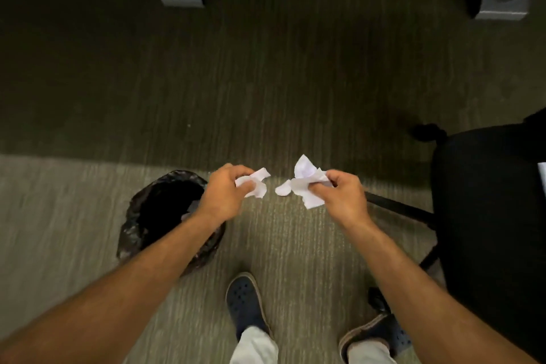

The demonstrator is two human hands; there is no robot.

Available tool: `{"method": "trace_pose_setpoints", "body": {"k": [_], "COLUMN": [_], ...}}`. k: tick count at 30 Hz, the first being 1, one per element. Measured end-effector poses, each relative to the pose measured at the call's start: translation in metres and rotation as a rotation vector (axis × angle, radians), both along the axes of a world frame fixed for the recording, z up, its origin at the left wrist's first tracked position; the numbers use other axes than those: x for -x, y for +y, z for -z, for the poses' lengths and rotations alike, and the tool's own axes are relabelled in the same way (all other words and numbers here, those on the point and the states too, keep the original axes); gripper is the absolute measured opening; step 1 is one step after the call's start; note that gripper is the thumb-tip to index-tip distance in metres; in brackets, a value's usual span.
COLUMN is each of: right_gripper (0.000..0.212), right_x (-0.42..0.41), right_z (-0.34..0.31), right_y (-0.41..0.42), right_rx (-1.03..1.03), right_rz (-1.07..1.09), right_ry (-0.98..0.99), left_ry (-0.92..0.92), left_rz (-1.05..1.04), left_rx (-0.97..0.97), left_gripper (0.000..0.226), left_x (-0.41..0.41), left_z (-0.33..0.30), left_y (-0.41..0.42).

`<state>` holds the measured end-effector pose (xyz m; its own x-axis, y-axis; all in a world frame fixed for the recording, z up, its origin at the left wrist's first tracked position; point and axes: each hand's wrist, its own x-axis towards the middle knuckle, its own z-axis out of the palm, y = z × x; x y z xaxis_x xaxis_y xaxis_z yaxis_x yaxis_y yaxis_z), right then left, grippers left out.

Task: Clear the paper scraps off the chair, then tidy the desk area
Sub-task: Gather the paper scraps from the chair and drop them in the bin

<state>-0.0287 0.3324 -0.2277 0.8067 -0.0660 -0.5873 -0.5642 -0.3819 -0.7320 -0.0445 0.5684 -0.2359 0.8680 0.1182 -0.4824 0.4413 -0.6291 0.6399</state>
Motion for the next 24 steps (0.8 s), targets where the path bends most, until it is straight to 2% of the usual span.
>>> {"method": "trace_pose_setpoints", "body": {"k": [3, 7, 11, 14, 19, 24], "right_gripper": [0.009, 0.003, 0.018, 0.007, 0.008, 0.007], "right_x": [0.012, 0.035, 0.055, 0.065, 0.081, 0.090], "right_z": [0.022, 0.055, 0.092, 0.115, 0.157, 0.188], "right_y": [0.065, 0.139, 0.194, 0.227, 0.267, 0.285], "right_rx": [-0.030, -0.037, -0.042, -0.045, -0.089, -0.050], "right_rz": [-0.072, -0.147, -0.188, -0.180, -0.092, -0.064], "right_ry": [0.042, 0.120, 0.188, 0.248, 0.365, 0.376], "left_ry": [0.048, 0.110, 0.176, 0.202, 0.277, 0.306], "left_rz": [-0.150, -0.216, -0.314, -0.391, -0.554, -0.683], "left_rx": [0.031, 0.012, 0.036, 0.082, 0.136, 0.169], "left_gripper": [0.014, 0.011, 0.010, 0.013, 0.014, 0.015], "left_x": [0.026, 0.065, 0.097, 0.111, 0.121, 0.128], "left_z": [0.018, 0.050, 0.084, 0.107, 0.149, 0.182], "left_y": [0.060, 0.125, 0.169, 0.190, 0.211, 0.217]}}
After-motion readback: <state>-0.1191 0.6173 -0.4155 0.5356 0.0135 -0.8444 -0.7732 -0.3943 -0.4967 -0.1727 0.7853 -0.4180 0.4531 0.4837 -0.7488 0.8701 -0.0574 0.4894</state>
